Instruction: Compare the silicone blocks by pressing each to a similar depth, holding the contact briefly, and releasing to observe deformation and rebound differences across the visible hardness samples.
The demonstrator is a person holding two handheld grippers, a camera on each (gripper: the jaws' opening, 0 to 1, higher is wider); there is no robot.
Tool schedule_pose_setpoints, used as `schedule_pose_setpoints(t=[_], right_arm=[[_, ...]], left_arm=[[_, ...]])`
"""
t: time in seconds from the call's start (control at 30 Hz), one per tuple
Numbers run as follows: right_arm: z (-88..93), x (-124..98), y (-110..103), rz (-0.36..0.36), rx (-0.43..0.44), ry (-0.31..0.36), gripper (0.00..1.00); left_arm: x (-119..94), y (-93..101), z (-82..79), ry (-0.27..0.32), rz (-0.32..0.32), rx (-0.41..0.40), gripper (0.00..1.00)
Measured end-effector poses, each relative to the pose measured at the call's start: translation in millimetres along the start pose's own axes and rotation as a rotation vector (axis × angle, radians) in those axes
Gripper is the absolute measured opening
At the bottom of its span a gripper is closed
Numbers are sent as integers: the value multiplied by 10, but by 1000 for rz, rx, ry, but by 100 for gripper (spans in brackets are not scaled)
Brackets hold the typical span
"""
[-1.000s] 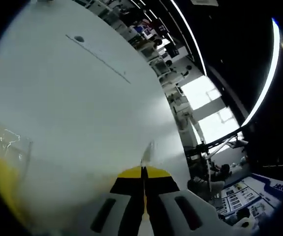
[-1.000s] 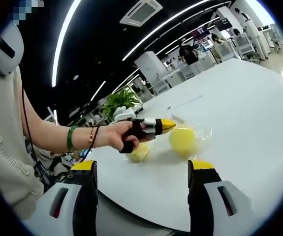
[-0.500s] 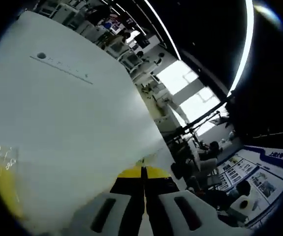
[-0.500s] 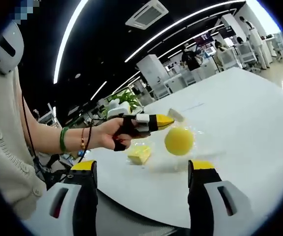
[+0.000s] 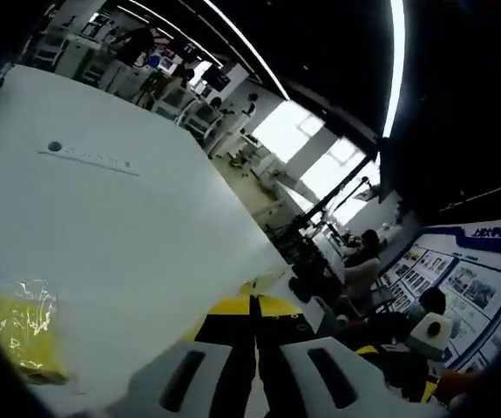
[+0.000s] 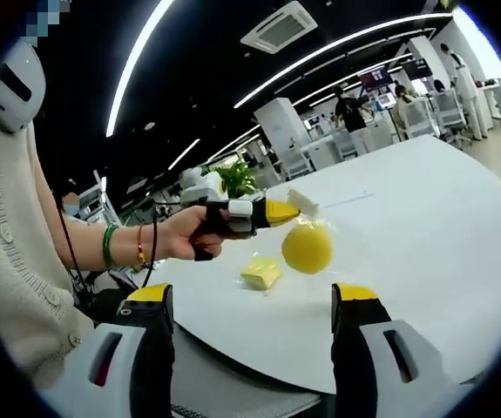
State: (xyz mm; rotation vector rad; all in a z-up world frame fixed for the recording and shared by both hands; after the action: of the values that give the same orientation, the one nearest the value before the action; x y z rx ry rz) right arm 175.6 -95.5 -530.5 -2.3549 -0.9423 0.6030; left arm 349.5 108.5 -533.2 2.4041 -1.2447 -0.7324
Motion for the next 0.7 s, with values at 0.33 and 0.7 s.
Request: schedule_pose_setpoints(t=[0.33, 0.7], right_arm=[[-363, 135, -131, -51, -213, -109, 70], [-1121, 688, -446, -159, -500, -272, 73]], left_arm=[[-643, 26, -291, 57, -26, 137, 0], [-1349, 77, -646, 81, -32, 285, 0]])
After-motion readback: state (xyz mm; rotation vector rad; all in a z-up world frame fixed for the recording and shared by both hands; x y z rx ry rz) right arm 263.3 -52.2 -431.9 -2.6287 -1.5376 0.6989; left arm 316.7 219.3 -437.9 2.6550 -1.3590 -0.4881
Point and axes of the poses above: the point that each gripper's makers call its tool centre point, and the gripper's own axes: x roughly forward along the fingers, y roughly to its right, z roughly out of its underside, the point moved 10 cm from there along -x, roughly backward along the fingers, and after that the axes turned 12 degrees about x, right-handed, at the moved point
